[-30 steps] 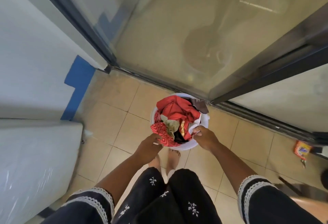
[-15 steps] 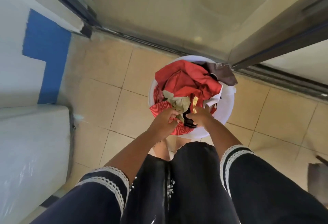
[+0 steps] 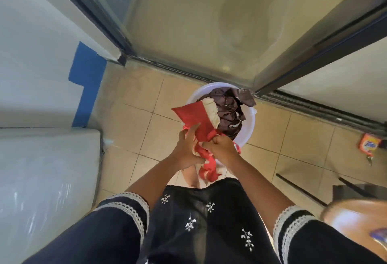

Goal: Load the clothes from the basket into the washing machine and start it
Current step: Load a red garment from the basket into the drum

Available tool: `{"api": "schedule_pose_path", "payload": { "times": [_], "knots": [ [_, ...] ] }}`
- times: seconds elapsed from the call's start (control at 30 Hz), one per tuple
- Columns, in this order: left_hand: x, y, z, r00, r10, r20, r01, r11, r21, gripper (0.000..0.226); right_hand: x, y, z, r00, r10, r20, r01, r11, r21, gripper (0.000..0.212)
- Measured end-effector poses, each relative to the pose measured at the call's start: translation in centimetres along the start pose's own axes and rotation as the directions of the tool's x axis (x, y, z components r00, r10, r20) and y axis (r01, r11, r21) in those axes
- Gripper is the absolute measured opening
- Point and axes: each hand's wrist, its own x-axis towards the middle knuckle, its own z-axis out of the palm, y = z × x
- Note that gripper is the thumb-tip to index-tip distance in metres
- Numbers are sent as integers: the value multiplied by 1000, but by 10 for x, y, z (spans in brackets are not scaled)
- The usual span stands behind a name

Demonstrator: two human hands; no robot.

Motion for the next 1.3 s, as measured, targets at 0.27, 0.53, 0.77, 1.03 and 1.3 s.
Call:
{"api": "schedule_pose_path", "payload": {
  "times": [0.27, 0.53, 0.77, 1.03, 1.3],
  "knots": [
    [-113, 51, -41, 984, 102, -149, -128, 976, -174, 48, -124, -85, 1, 969, -248, 6, 224, 885, 408, 13],
    [-158, 72, -75, 809, 136, -572, -288, 940, -185, 26, -155, -96, -26, 959, -285, 2, 284, 957, 54, 74],
    [-192, 73, -112, 842, -129, -524, -413, 470, -780, 41, -179, -91, -16, 974, -164, 156, 112, 947, 301, 118],
    [-214, 65, -103, 982, -44, -183, -131, 538, -833, 24, -187, -124, 19, 816, -332, 472, 133, 904, 406, 102],
    [-212, 70, -94, 788, -307, -534, -195, 698, -689, 61, -176, -158, -6, 911, -406, -67, 411, 905, 108, 34]
  ]
}}
